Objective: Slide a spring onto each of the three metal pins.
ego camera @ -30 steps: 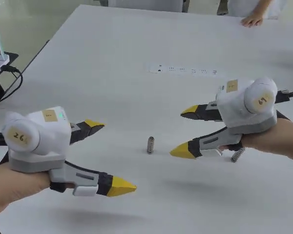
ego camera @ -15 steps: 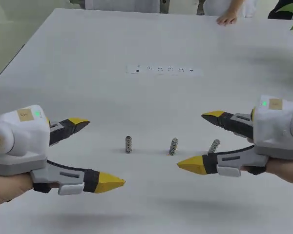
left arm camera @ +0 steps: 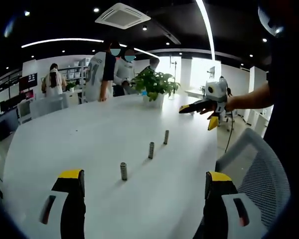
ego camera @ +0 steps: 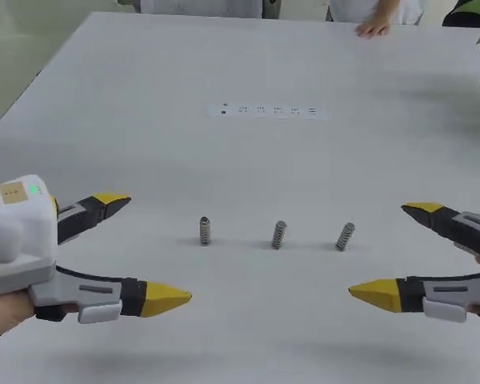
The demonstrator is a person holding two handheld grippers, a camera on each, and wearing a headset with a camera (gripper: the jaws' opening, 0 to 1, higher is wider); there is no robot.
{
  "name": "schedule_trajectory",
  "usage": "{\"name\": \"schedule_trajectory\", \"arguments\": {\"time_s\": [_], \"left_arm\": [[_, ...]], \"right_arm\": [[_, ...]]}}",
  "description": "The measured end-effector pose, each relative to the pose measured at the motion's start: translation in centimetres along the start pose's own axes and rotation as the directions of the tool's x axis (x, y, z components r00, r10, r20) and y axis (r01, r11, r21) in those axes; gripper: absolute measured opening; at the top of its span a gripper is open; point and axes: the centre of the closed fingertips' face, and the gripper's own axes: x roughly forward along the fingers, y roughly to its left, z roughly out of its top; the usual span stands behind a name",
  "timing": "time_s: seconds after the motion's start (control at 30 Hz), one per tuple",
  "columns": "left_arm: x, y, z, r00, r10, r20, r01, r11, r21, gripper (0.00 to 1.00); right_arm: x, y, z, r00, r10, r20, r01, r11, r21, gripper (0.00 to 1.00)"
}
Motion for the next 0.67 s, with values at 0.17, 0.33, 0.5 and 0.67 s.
{"name": "schedule_trajectory", "arguments": {"time_s": [0.17, 0.33, 0.5, 0.67], "left_arm": [[-0.9, 0.2, 0.0, 0.9997, 0.025, 0.002, -0.025, 1.0, -0.006, 0.98], [-0.8, 0.2, -0.9, 0.9995, 0.025, -0.022, -0.025, 0.999, -0.021, 0.98], [-0.7, 0.2, -1.5, 0.9986, 0.014, -0.05, -0.016, 1.0, -0.027, 0.98], [-0.4, -0.2, -3.4, 0.9896, -0.023, -0.142, 0.02, 1.0, -0.018, 0.98]], "right_arm": [[-0.5, -0.6, -0.5, 0.9999, -0.016, -0.006, 0.016, 1.0, 0.007, 0.99], [-0.3, -0.5, -0.8, 0.9995, -0.017, -0.026, 0.018, 0.999, 0.027, 0.99], [0.0, 0.6, -3.7, 0.9842, 0.044, -0.171, -0.04, 0.999, 0.029, 0.99], [-0.3, -1.1, -5.8, 0.9667, -0.002, -0.256, 0.011, 0.999, 0.036, 0.99]]}}
